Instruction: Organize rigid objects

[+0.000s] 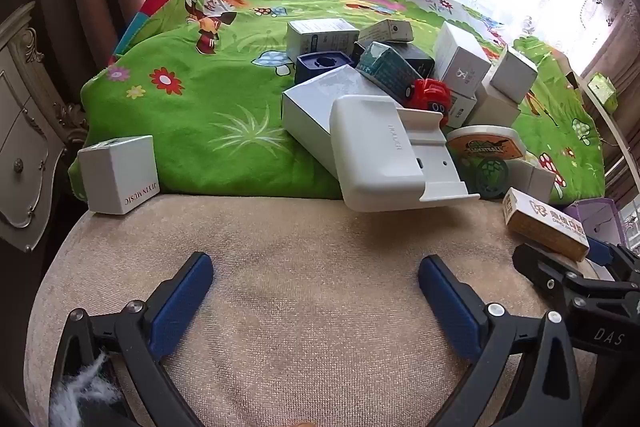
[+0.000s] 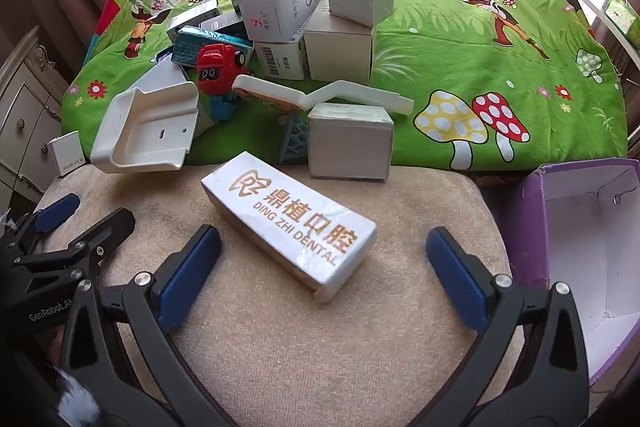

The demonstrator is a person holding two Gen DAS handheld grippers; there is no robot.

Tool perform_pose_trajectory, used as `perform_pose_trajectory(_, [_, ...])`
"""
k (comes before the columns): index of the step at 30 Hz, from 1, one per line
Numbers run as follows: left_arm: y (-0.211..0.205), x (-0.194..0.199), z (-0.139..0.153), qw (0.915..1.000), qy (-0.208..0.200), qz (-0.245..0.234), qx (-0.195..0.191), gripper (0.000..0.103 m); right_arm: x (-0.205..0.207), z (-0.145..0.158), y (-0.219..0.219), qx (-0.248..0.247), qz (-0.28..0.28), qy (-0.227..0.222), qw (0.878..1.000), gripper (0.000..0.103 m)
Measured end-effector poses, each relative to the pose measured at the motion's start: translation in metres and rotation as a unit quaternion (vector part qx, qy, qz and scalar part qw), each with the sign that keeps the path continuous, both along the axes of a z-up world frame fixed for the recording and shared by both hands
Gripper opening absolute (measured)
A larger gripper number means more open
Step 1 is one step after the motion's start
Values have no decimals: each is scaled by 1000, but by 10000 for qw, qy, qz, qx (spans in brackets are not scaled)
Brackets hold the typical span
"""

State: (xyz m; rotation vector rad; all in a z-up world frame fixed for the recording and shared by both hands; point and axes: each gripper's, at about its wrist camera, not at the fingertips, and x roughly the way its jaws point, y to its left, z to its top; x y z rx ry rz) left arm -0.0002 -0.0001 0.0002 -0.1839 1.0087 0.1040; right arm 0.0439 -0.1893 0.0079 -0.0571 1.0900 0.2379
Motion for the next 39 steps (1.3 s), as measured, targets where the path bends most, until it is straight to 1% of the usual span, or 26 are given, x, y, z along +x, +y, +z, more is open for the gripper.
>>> perform_pose_trajectory(14, [1,1,0,10000,18,61,-17,103,-4,0,0,22,-14,-75,10000,103])
perform_pose_trajectory(20, [-1,-1,3,10000,-19,72,55,103,0,0,-1,36,-18,-37,10000,103])
perform_pose_trajectory(22, [-1,-3,5,9999,-64,73,88,103,0,0,-1,47,-13,-19,10000,103])
perform_pose_trajectory(24, [1,-8,10,9997,-213,76,8,103,0,1,-2,66,2,-14,10000,103])
perform_pose_trajectory(29, [16,-18,22,9976,-504,209,-425,103,1,3,-6,225,110,34,9997,103])
perform_pose_trajectory(30, [20,-20,25,9971,-544,252,-464,103,1,3,-7,250,152,51,9996,103])
perform_pose_trajectory(36, [49,-31,41,9954,-749,525,-294,103,1,3,-10,298,264,102,9992,103])
perform_pose_trajectory(39, [71,-31,41,9946,-704,740,-206,103,-1,5,-11,353,231,54,9991,103])
